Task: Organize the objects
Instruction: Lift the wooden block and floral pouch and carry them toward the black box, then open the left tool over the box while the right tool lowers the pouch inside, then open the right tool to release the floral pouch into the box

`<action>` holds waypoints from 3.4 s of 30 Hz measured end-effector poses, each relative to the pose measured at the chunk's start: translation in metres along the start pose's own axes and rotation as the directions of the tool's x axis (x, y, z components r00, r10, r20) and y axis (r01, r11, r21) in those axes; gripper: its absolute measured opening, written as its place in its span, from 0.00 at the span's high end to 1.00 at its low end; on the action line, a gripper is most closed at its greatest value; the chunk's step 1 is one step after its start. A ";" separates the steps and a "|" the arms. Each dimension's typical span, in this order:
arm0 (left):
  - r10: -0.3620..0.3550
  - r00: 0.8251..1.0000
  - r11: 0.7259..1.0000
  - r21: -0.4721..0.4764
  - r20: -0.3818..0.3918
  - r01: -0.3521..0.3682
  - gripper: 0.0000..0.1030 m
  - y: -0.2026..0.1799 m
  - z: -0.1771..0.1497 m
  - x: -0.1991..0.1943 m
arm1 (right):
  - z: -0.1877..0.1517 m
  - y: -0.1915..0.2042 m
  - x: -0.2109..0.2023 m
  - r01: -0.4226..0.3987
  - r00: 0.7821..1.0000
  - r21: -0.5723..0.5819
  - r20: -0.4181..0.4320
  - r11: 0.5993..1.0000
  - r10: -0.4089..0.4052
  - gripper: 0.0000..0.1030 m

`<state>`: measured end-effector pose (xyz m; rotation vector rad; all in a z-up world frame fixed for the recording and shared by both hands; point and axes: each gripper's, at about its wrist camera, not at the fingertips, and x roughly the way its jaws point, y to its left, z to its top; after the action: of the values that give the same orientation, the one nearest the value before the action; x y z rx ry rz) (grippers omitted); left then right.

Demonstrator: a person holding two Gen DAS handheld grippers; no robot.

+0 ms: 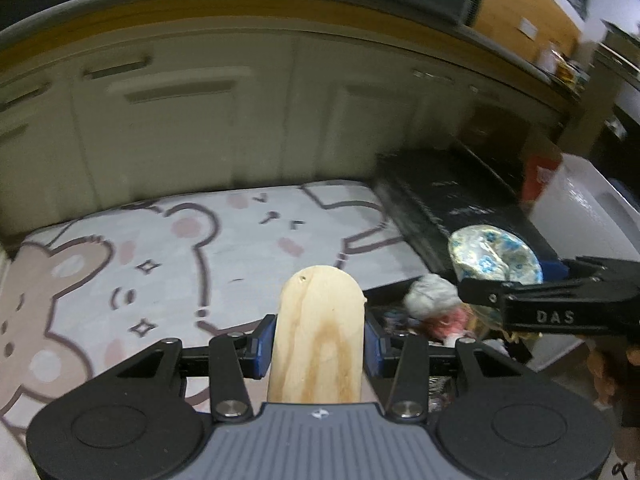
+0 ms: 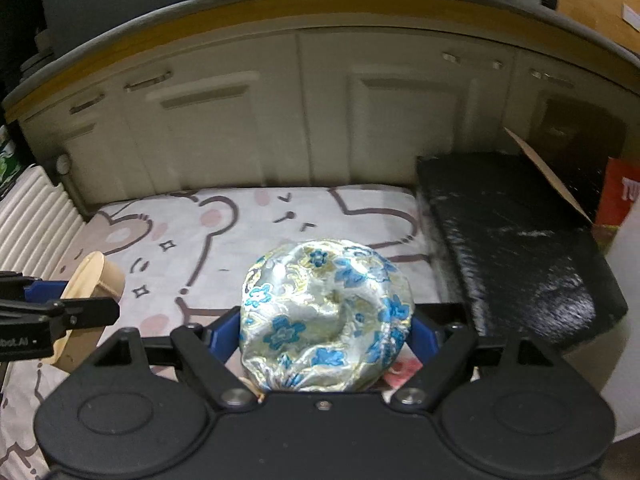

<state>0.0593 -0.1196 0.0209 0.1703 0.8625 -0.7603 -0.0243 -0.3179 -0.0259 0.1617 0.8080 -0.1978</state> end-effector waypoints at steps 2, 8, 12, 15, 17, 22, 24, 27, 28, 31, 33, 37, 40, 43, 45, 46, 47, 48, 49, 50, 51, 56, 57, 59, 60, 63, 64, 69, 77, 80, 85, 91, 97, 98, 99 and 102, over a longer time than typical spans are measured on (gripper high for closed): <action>-0.023 1.000 0.999 0.041 -0.009 0.023 0.56 -0.011 0.001 0.007 | -0.001 -0.011 0.001 0.013 1.000 0.020 -0.003 1.000 -0.013 0.18; -0.094 0.995 0.973 0.205 -0.046 0.101 0.56 -0.049 -0.003 0.029 | -0.004 -0.039 0.004 0.041 0.999 0.089 -0.007 0.995 -0.040 0.18; -0.110 0.991 0.941 0.313 -0.071 0.126 0.56 -0.071 -0.008 0.045 | -0.008 -0.055 0.006 0.048 0.999 0.122 -0.013 0.991 -0.047 0.18; -0.146 0.986 0.909 0.381 -0.086 0.168 0.56 -0.086 -0.011 0.054 | -0.010 -0.066 0.007 0.049 0.999 0.151 -0.014 0.987 -0.048 0.18; -0.175 0.979 0.882 0.427 -0.101 0.202 0.56 -0.096 -0.014 0.061 | -0.011 -0.072 0.008 0.050 0.999 0.172 -0.015 0.984 -0.048 0.18; -0.210 0.965 0.766 0.588 -0.155 0.261 0.56 -0.124 -0.032 0.079 | -0.012 -0.087 0.012 0.045 0.999 0.232 -0.019 0.972 -0.042 0.18; -0.230 0.957 0.720 0.630 -0.176 0.289 0.56 -0.132 -0.038 0.086 | -0.014 -0.091 0.013 0.046 0.999 0.244 -0.022 0.969 -0.042 0.18; -0.252 0.949 0.683 0.660 -0.191 0.314 0.56 -0.140 -0.041 0.094 | -0.014 -0.096 0.015 0.052 0.999 0.255 -0.029 0.966 -0.046 0.18; -0.260 0.946 0.676 0.663 -0.193 0.321 0.56 -0.141 -0.041 0.096 | -0.015 -0.097 0.016 0.055 0.998 0.257 -0.031 0.965 -0.049 0.18; -0.277 0.944 0.697 0.639 -0.177 0.324 0.29 -0.141 -0.040 0.101 | -0.016 -0.100 0.018 0.059 0.998 0.263 -0.039 0.963 -0.051 0.18; -0.289 0.943 0.720 0.612 -0.166 0.328 0.20 -0.136 -0.036 0.100 | -0.017 -0.102 0.020 0.059 0.998 0.267 -0.043 0.962 -0.049 0.18; -0.287 0.939 0.781 0.522 -0.189 0.344 0.27 -0.124 -0.026 0.104 | -0.018 -0.106 0.022 0.060 0.997 0.285 -0.054 0.957 -0.046 0.18; -0.250 0.948 0.800 0.509 -0.199 0.318 0.28 -0.118 -0.024 0.106 | -0.020 -0.108 0.024 0.044 0.998 0.308 -0.060 0.950 -0.026 0.18; -0.217 0.950 0.812 0.499 -0.222 0.302 0.28 -0.113 -0.024 0.109 | -0.022 -0.109 0.027 0.025 0.997 0.320 -0.074 0.947 -0.001 0.18; -0.201 0.951 0.821 0.489 -0.235 0.294 0.28 -0.109 -0.023 0.110 | -0.022 -0.106 0.029 0.022 0.996 0.309 -0.087 0.951 0.005 0.18; -0.195 0.951 0.827 0.482 -0.239 0.290 0.28 -0.107 -0.023 0.110 | -0.023 -0.104 0.030 0.021 0.996 0.303 -0.092 0.953 0.007 0.18; -0.189 0.952 0.834 0.472 -0.243 0.286 0.28 -0.105 -0.022 0.110 | -0.023 -0.102 0.032 0.017 0.995 0.295 -0.101 0.955 0.013 0.18; -0.183 0.953 0.841 0.463 -0.243 0.280 0.28 -0.102 -0.022 0.109 | -0.024 -0.100 0.034 0.010 0.994 0.285 -0.108 0.959 0.021 0.18; -0.178 0.954 0.848 0.454 -0.240 0.272 0.28 -0.100 -0.021 0.109 | -0.025 -0.098 0.036 0.003 0.993 0.273 -0.117 0.962 0.030 0.18; -0.175 0.955 0.856 0.442 -0.239 0.267 0.27 -0.098 -0.019 0.108 | -0.026 -0.095 0.039 0.000 0.990 0.262 -0.135 0.965 0.037 0.17; -0.171 0.956 0.866 0.426 -0.238 0.261 0.26 -0.095 -0.018 0.108 | -0.028 -0.092 0.043 0.010 0.987 0.254 -0.156 0.967 0.031 0.15; -0.156 0.959 0.900 0.367 -0.236 0.237 0.25 -0.087 -0.014 0.106 | -0.031 -0.087 0.045 0.096 0.981 0.203 -0.184 0.975 -0.058 0.00; -0.152 0.960 0.905 0.358 -0.235 0.231 0.25 -0.085 -0.013 0.106 | -0.031 -0.088 0.043 0.096 0.982 0.213 -0.178 0.972 -0.058 0.00; -0.148 0.961 0.912 0.343 -0.234 0.224 0.24 -0.083 -0.012 0.106 | -0.031 -0.091 0.040 0.095 0.984 0.228 -0.169 0.969 -0.056 0.00; -0.145 0.962 0.915 0.338 -0.233 0.220 0.24 -0.082 -0.012 0.105 | -0.031 -0.092 0.039 0.097 0.984 0.230 -0.167 0.968 -0.059 0.00; -0.135 0.965 0.919 0.337 -0.226 0.207 0.21 -0.080 -0.012 0.103 | -0.031 -0.092 0.037 0.098 0.984 0.228 -0.167 0.969 -0.060 0.00; -0.135 0.965 0.920 0.333 -0.224 0.206 0.21 -0.079 -0.012 0.102 | -0.030 -0.092 0.037 0.099 0.984 0.226 -0.168 0.969 -0.061 0.00; -0.138 0.968 0.931 0.307 -0.208 0.198 0.19 -0.074 -0.011 0.096 | -0.028 -0.095 0.032 0.102 0.987 0.248 -0.145 0.963 -0.068 0.01; -0.139 0.972 0.945 0.267 -0.192 0.188 0.19 -0.065 -0.008 0.092 | -0.034 -0.091 0.052 0.049 0.982 0.279 -0.189 0.959 0.005 0.57; -0.138 0.971 0.946 0.264 -0.194 0.187 0.19 -0.063 -0.008 0.093 | -0.038 -0.077 0.067 0.059 0.973 0.183 -0.230 0.981 -0.016 0.57; -0.134 0.971 0.949 0.255 -0.199 0.184 0.19 -0.060 -0.007 0.094 | -0.038 -0.057 0.075 0.037 0.965 0.107 -0.262 0.994 -0.008 0.56; -0.124 0.971 0.954 0.243 -0.204 0.173 0.19 -0.057 -0.007 0.095 | -0.038 -0.058 0.077 0.033 0.965 0.113 -0.263 0.993 -0.002 0.56; -0.118 0.975 0.963 0.218 -0.187 0.159 0.19 -0.054 -0.006 0.089 | -0.033 -0.072 0.060 0.016 0.974 0.201 -0.223 0.980 0.030 0.55; -0.115 0.977 0.965 0.211 -0.181 0.153 0.19 -0.053 -0.005 0.087 | -0.031 -0.074 0.055 0.014 0.978 0.211 -0.208 0.977 0.031 0.53; -0.114 0.978 0.967 0.207 -0.176 0.150 0.19 -0.053 -0.004 0.085 | -0.030 -0.076 0.049 0.016 0.981 0.222 -0.192 0.975 0.027 0.50; -0.109 0.982 0.972 0.193 -0.154 0.138 0.18 -0.053 -0.002 0.077 | -0.025 -0.080 0.030 0.030 0.989 0.257 -0.149 0.966 0.009 0.35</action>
<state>0.0542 -0.1988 -0.0283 0.3581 0.9367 -0.9623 -0.0404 -0.3938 -0.0702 0.4224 0.9304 -0.3043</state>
